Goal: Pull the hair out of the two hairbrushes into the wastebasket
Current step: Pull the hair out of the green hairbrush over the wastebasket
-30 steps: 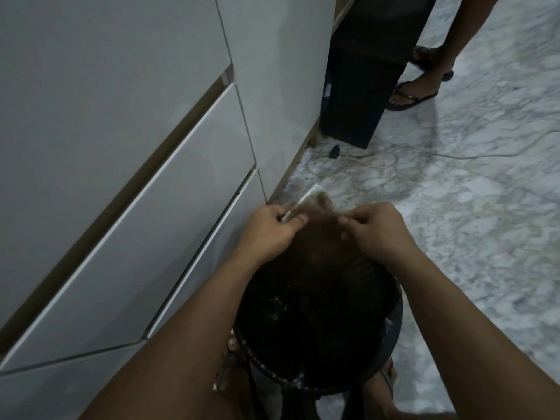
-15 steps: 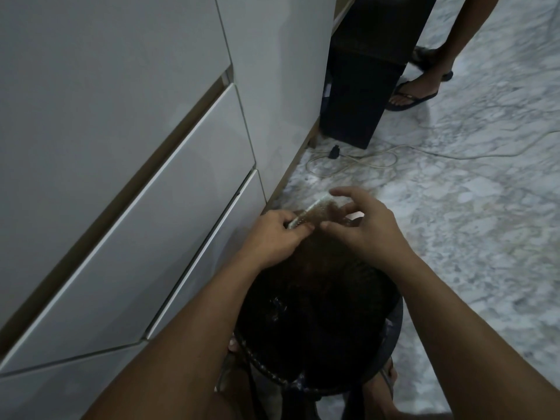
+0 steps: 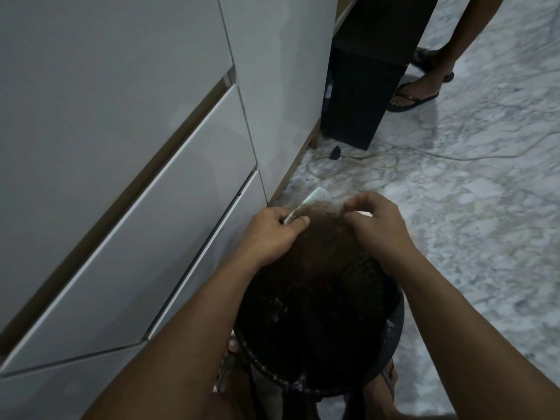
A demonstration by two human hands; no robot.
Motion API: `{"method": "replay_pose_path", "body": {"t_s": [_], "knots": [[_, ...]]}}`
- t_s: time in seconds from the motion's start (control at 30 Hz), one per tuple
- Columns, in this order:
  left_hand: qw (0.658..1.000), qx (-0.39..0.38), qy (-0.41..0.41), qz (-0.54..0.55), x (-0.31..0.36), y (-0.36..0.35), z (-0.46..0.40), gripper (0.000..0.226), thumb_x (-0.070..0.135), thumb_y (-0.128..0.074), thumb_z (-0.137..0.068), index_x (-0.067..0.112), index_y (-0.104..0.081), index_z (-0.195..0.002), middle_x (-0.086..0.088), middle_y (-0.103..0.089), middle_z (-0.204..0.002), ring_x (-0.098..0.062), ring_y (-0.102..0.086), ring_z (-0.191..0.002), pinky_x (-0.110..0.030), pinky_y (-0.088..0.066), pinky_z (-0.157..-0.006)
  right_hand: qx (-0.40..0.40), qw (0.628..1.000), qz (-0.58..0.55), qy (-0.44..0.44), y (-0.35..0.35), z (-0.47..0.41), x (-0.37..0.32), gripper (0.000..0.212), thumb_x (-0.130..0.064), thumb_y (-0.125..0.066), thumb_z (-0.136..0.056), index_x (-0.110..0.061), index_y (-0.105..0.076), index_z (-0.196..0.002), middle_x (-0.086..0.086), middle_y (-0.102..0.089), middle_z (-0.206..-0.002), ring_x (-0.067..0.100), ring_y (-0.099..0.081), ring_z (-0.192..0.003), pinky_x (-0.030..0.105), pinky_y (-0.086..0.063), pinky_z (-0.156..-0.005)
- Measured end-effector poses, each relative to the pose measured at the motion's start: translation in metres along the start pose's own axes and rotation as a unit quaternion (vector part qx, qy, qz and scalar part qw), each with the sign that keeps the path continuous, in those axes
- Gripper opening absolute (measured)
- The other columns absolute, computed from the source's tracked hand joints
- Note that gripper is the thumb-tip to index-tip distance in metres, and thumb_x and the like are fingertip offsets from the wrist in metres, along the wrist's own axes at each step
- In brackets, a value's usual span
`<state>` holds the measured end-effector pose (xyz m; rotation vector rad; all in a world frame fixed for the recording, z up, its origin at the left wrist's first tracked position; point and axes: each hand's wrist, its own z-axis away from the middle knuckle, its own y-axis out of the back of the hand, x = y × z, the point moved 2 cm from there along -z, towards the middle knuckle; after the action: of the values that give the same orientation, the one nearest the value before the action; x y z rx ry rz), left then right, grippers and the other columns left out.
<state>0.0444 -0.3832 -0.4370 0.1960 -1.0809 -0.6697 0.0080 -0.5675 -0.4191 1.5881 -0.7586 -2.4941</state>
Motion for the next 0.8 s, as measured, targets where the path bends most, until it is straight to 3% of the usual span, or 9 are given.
{"method": "replay_pose_path", "body": {"t_s": [0.07,0.17,0.23,0.3,0.43,0.53,0.67,0.8], "knots": [[1.0,0.001,0.0,-0.005,0.002,0.0,0.001,0.025,0.045,-0.064,-0.09,0.02,-0.07,-0.087,0.002,-0.063,-0.07,-0.015,-0.059,-0.063,-0.028,-0.045,-0.061,-0.062,0.994,-0.09,-0.028,-0.004,0.004,-0.004,0.019,-0.013,-0.066,-0.084,-0.013,-0.057,-0.1,0.006,-0.069,-0.1,0.019,-0.067,-0.076,0.038,-0.057,-0.07],[1.0,0.002,0.003,-0.002,0.003,0.0,0.001,0.025,0.047,-0.066,-0.087,0.023,-0.07,-0.082,0.006,-0.064,-0.068,-0.011,-0.058,-0.06,-0.025,-0.041,-0.055,-0.09,0.995,-0.026,0.024,-0.005,0.005,-0.001,0.034,-0.025,-0.079,-0.076,-0.02,-0.055,-0.1,0.001,-0.071,-0.095,0.016,-0.069,-0.082,0.036,-0.058,-0.072],[1.0,0.006,0.006,0.0,0.004,0.0,0.002,0.029,0.051,-0.066,-0.087,0.024,-0.068,-0.075,0.009,-0.059,-0.062,-0.009,-0.055,-0.056,-0.024,-0.038,-0.052,-0.07,0.995,0.025,0.063,-0.005,0.004,0.0,0.023,-0.025,-0.079,-0.077,-0.022,-0.06,-0.09,-0.001,-0.071,-0.088,0.016,-0.069,-0.081,0.034,-0.057,-0.069],[1.0,0.011,0.009,-0.009,0.003,0.002,0.002,0.035,0.053,-0.064,-0.086,0.02,-0.071,-0.081,0.008,-0.056,-0.06,-0.01,-0.054,-0.056,-0.025,-0.038,-0.053,-0.031,0.996,0.032,0.079,-0.003,0.0,0.001,0.011,-0.022,-0.075,-0.081,-0.019,-0.064,-0.082,-0.001,-0.071,-0.082,0.015,-0.069,-0.079,0.032,-0.056,-0.069],[0.999,-0.017,0.027,-0.041,0.001,0.007,0.003,0.052,0.056,-0.063,-0.086,0.006,-0.071,-0.096,-0.001,-0.056,-0.06,-0.017,-0.056,-0.053,-0.024,-0.039,-0.05,0.067,0.996,0.039,0.051,0.009,-0.009,0.007,0.011,-0.019,-0.072,-0.083,-0.016,-0.063,-0.079,-0.001,-0.068,-0.081,0.016,-0.066,-0.08,0.032,-0.054,-0.07],[0.998,-0.037,0.031,-0.049,0.002,0.008,0.003,0.056,0.056,-0.063,-0.086,0.002,-0.07,-0.099,-0.002,-0.055,-0.057,-0.018,-0.055,-0.049,-0.022,-0.039,-0.048,0.088,0.995,0.043,0.034,0.016,-0.013,0.014,0.012,-0.018,-0.069,-0.085,-0.018,-0.06,-0.077,0.001,-0.069,-0.081,0.02,-0.067,-0.079,0.034,-0.054,-0.067],[0.997,-0.042,0.033,-0.064,0.002,0.01,0.002,0.05,0.055,-0.061,-0.089,0.006,-0.071,-0.096,-0.001,-0.055,-0.058,-0.019,-0.056,-0.052,-0.023,-0.04,-0.05,-0.011,0.996,0.084,0.029,0.012,-0.011,0.014,0.013,-0.012,-0.069,-0.083,-0.021,-0.062,-0.091,-0.004,-0.066,-0.092,0.016,-0.064,-0.089,0.026,-0.049,-0.066],[0.995,-0.055,0.038,-0.073,0.004,0.007,0.004,0.042,0.051,-0.056,-0.092,0.013,-0.071,-0.095,-0.002,-0.059,-0.067,-0.019,-0.058,-0.057,-0.024,-0.041,-0.05,-0.141,0.985,0.066,0.08,0.002,0.001,0.006,0.058,-0.016,-0.077,-0.075,-0.031,-0.053,-0.126,-0.006,-0.055,-0.124,0.01,-0.056,-0.109,0.024,-0.048,-0.08]]}}
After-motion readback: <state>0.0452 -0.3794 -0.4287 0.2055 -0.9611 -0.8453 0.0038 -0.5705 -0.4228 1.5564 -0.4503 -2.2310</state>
